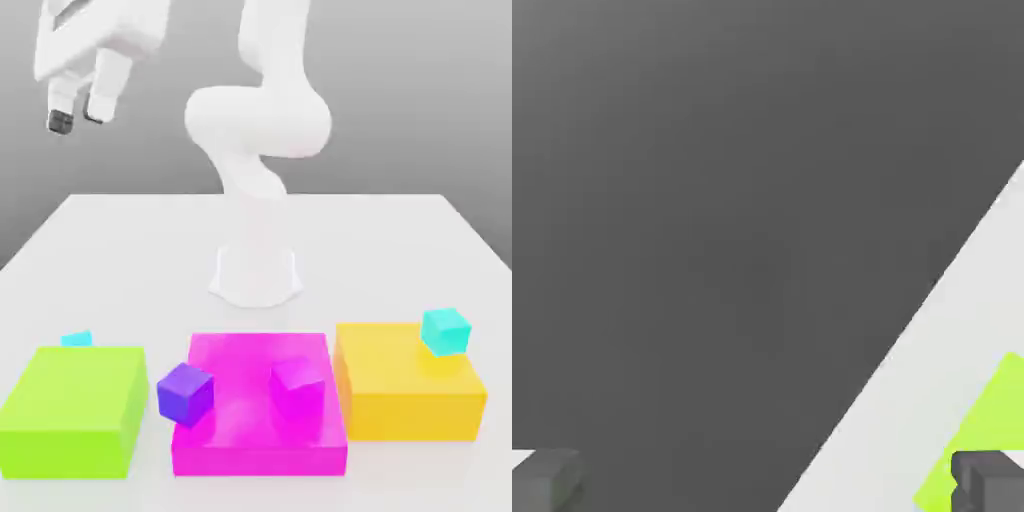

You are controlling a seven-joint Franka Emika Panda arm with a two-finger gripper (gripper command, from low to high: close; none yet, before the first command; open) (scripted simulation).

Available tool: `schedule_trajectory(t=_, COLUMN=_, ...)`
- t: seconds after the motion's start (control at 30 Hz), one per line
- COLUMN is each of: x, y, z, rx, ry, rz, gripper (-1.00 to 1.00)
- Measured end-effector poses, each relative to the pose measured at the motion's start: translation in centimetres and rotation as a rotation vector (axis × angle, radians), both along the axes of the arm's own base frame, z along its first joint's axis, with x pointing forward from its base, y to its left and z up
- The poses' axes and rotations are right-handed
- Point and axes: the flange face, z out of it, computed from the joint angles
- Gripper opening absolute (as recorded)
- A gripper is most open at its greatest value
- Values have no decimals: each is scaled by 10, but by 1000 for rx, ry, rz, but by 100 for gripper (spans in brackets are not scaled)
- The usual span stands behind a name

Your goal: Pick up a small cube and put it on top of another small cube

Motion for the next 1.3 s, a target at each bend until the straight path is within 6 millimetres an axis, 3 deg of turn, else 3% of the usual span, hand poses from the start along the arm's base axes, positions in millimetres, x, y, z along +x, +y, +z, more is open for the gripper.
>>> schedule_trajectory(t=0.23, x=-25, y=-60, z=-90, rx=158, ry=55, rz=-422, gripper=0)
schedule_trajectory(t=0.53, x=-89, y=-114, z=-198, rx=338, ry=108, rz=-980, gripper=0)
schedule_trajectory(t=0.83, x=-177, y=-133, z=-291, rx=497, ry=148, rz=-1565, gripper=0)
schedule_trajectory(t=1.07, x=-180, y=-129, z=-354, rx=510, ry=155, rz=-1606, gripper=0)
schedule_trajectory(t=1.1, x=-180, y=-129, z=-361, rx=510, ry=156, rz=-1606, gripper=-100)
schedule_trajectory(t=1.3, x=-181, y=-129, z=-365, rx=509, ry=154, rz=-1605, gripper=-100)
